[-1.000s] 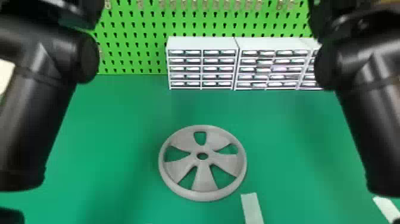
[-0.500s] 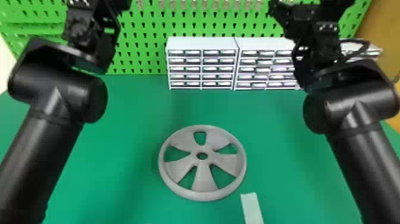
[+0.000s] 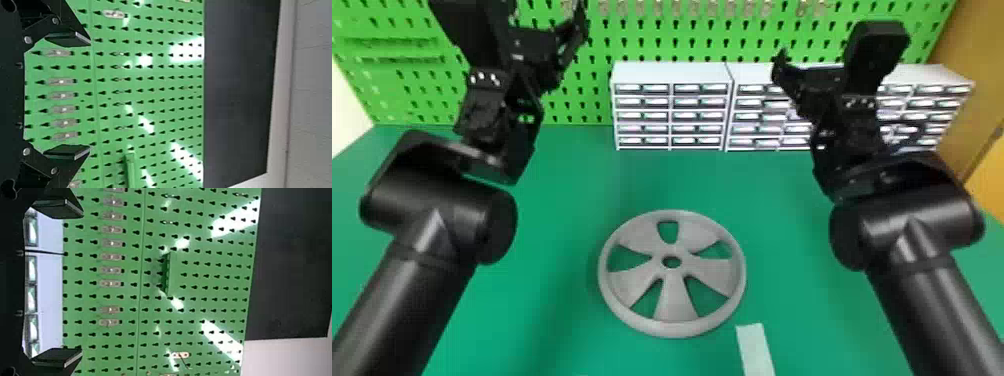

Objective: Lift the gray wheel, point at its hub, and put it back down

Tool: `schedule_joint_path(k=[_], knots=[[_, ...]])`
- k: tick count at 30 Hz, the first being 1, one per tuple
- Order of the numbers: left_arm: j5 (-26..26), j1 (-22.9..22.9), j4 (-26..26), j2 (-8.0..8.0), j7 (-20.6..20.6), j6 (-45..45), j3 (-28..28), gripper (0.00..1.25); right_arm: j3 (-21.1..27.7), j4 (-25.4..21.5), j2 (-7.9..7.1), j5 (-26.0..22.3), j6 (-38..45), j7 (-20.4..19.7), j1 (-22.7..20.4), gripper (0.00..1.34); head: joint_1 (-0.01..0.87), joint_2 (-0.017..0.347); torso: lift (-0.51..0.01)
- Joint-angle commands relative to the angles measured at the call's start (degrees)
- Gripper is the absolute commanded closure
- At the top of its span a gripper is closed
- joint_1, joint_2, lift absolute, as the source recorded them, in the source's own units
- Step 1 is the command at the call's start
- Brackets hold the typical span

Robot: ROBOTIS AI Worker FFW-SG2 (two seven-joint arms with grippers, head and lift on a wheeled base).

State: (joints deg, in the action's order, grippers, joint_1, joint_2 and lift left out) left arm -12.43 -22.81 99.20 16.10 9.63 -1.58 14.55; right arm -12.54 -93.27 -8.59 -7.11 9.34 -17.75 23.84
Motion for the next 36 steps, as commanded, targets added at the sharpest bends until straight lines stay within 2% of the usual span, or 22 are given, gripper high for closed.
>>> schedule_joint_path(k=[1, 8, 24, 36], knots=[[0.9, 3.0, 0.4, -0.02, -0.3, -1.2, -0.3, 0.31, -0.6, -0.1, 0.16, -0.4, 0.8, 0.0, -1.8, 0.07, 0.692, 0.048, -0.088], [1.3, 7.3, 0.7, -0.63, -1.2, -1.2, -2.2, 0.31, -1.4, -0.2, 0.16, 0.5, 1.5, 0.1, -3.7, 0.07, 0.692, 0.048, -0.088], [2.7, 13.6, 1.1, -4.59, -4.0, 2.0, -6.9, 0.31, -1.0, -2.8, 0.24, 0.5, 2.0, 0.4, -9.3, 0.07, 0.692, 0.048, -0.088], [2.9, 14.7, 1.1, -4.94, -4.2, 2.1, -7.4, 0.31, -0.6, -3.0, 0.6, 0.6, 2.0, 1.3, -10.1, 0.07, 0.692, 0.048, -0.088]])
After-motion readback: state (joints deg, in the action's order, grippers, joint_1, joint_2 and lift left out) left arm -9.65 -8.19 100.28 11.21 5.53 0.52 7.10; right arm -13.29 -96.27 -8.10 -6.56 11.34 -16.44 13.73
